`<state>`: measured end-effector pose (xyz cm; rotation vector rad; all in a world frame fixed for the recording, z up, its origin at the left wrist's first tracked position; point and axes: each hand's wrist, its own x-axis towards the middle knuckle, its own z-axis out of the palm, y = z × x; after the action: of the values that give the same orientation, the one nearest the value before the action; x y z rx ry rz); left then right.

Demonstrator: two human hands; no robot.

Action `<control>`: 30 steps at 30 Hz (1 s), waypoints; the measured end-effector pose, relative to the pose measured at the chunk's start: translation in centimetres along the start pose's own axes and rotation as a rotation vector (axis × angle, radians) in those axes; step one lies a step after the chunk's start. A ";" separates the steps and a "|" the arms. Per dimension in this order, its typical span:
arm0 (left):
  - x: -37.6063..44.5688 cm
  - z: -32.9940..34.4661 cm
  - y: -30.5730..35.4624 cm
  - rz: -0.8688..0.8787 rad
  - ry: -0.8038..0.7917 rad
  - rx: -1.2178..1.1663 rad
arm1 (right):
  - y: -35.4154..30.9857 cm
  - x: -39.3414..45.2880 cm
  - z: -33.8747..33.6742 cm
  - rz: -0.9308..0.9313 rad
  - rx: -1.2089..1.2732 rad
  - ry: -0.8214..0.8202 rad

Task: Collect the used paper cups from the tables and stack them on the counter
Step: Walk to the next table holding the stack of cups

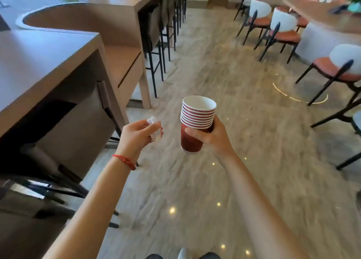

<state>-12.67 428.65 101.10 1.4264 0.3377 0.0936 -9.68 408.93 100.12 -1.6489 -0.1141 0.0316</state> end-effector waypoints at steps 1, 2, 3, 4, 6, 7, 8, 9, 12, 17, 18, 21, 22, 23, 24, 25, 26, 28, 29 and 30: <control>0.6 1.4 -0.2 -0.009 -0.015 -0.003 | 0.3 0.3 -1.3 0.013 -0.004 0.023; 1.2 2.6 -0.4 -0.019 -0.030 -0.007 | 0.7 0.7 -2.5 0.023 -0.008 0.046; 1.8 3.8 -0.6 -0.032 -0.047 -0.012 | 1.0 1.1 -3.6 0.033 -0.011 0.067; 2.5 5.0 -0.9 -0.053 -0.065 -0.017 | 1.5 1.7 -4.7 0.045 -0.014 0.086; 3.6 6.5 -1.5 -0.082 -0.083 -0.012 | 2.2 2.5 -5.9 0.057 -0.026 0.111; 4.4 7.2 -1.8 -0.097 -0.090 0.003 | 2.6 3.1 -6.5 0.067 -0.032 0.124; 5.3 7.8 -1.9 -0.112 -0.091 0.014 | 3.0 3.8 -6.8 0.077 -0.034 0.133; 6.3 8.2 -2.1 -0.120 -0.093 0.019 | 3.4 4.7 -7.1 0.086 -0.038 0.139; 10.0 9.3 -2.4 -0.138 -0.104 0.019 | 4.8 7.7 -7.5 0.107 -0.048 0.153; 18.1 10.5 -2.5 -0.150 -0.142 0.022 | 7.1 14.6 -7.4 0.129 -0.044 0.184; 19.9 10.8 -2.3 -0.152 -0.146 0.021 | 7.4 16.3 -7.2 0.132 -0.042 0.194; 25.1 11.6 0.6 -0.171 -0.146 0.017 | 5.6 21.6 -7.0 0.155 -0.030 0.223; 26.7 11.8 1.3 -0.175 -0.144 0.020 | 5.3 23.1 -6.9 0.169 -0.025 0.226; 28.4 12.1 1.8 -0.175 -0.148 0.022 | 5.2 24.7 -6.8 0.172 -0.022 0.231; 30.1 12.5 2.3 -0.172 -0.158 0.017 | 5.2 26.3 -6.8 0.166 -0.024 0.238; 31.8 12.9 2.6 -0.167 -0.171 0.022 | 5.2 27.8 -6.8 0.166 -0.027 0.241; 33.3 13.2 2.8 -0.166 -0.185 0.037 | 5.3 29.0 -6.8 0.172 -0.027 0.246; 36.1 14.1 3.3 -0.165 -0.202 0.054 | 5.4 31.6 -7.1 0.174 -0.010 0.268; 37.5 14.7 3.5 -0.159 -0.211 0.062 | 5.4 33.0 -7.3 0.169 -0.010 0.272; 38.7 15.3 3.9 -0.148 -0.226 0.069 | 5.1 34.3 -7.4 0.166 -0.007 0.267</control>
<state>28.96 424.83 99.79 1.4595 0.2603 -0.2008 25.43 404.37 97.27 -1.6508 0.2263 -0.0634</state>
